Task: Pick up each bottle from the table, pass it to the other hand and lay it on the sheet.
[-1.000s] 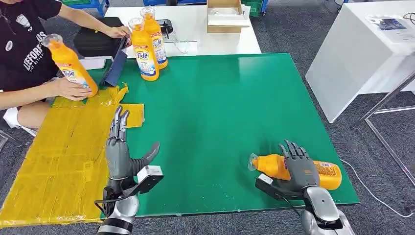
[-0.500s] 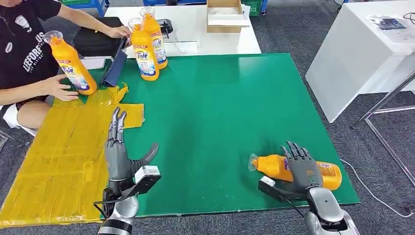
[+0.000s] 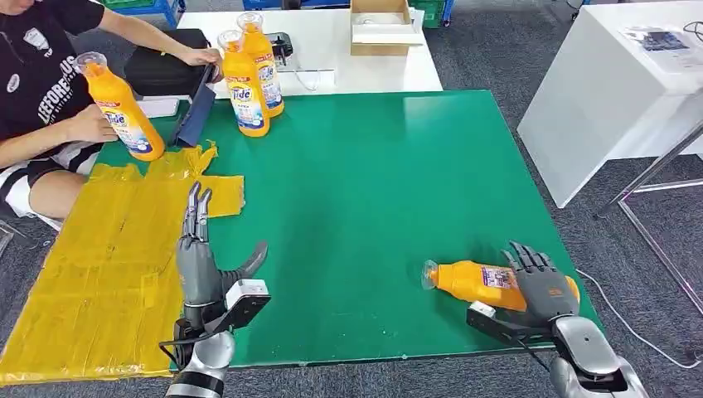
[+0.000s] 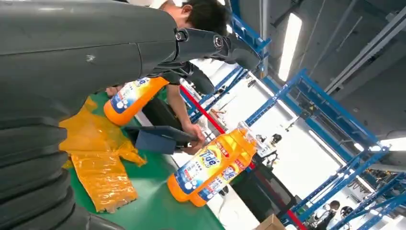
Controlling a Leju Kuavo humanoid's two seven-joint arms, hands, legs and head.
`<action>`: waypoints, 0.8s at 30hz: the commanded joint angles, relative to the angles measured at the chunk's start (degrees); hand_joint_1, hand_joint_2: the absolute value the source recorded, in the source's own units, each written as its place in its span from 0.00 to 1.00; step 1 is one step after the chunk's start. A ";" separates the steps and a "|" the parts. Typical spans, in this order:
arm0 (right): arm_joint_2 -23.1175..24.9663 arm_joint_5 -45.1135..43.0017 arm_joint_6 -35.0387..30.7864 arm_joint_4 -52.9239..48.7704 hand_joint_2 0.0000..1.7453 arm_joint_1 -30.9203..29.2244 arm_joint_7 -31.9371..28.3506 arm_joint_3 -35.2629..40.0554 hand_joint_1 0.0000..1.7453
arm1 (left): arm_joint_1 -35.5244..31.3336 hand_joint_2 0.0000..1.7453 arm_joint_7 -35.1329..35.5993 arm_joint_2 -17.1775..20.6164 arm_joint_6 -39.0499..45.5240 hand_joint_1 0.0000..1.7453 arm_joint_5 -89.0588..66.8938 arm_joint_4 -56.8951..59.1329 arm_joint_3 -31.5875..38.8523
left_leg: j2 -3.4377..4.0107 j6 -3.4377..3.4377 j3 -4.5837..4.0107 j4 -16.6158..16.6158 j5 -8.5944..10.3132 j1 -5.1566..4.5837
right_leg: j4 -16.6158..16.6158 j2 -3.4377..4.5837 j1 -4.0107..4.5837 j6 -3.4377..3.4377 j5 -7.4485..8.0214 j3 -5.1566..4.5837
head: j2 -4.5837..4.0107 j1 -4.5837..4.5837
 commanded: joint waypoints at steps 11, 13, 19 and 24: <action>-0.21 -2.44 1.60 17.30 1.00 -4.17 -2.58 -1.11 1.00 | -3.56 1.00 0.13 1.41 -0.07 0.00 1.84 4.89 -2.74 | -0.22 -0.04 0.23 -0.10 0.00 0.05 | -0.11 0.06 0.01 -0.04 0.01 0.26 | 0.00 0.02; -0.21 -2.44 1.60 17.30 1.00 -4.17 -2.58 -1.11 1.00 | -3.56 1.00 0.13 1.41 -0.07 0.00 1.84 4.89 -2.74 | -0.27 -0.05 0.34 -0.14 0.01 0.08 | -0.17 0.07 0.02 -0.06 0.01 0.37 | 0.00 -0.02; 1.30 -2.20 -2.54 18.70 1.00 -5.19 -1.94 -1.21 1.00 | -3.49 1.00 0.13 1.39 -0.07 0.00 1.77 4.62 -3.11 | -0.26 -0.03 0.40 -0.09 0.01 0.08 | -0.15 0.00 0.04 -0.03 0.00 0.45 | 0.00 0.02; 9.98 2.85 -12.39 17.01 1.00 -7.91 3.12 -1.68 1.00 | -2.64 1.00 0.13 0.52 -0.07 0.00 1.95 4.86 -4.18 | 0.07 -0.05 0.40 -0.09 -0.02 0.09 | -0.14 0.31 0.05 -0.05 0.07 0.39 | 0.00 0.02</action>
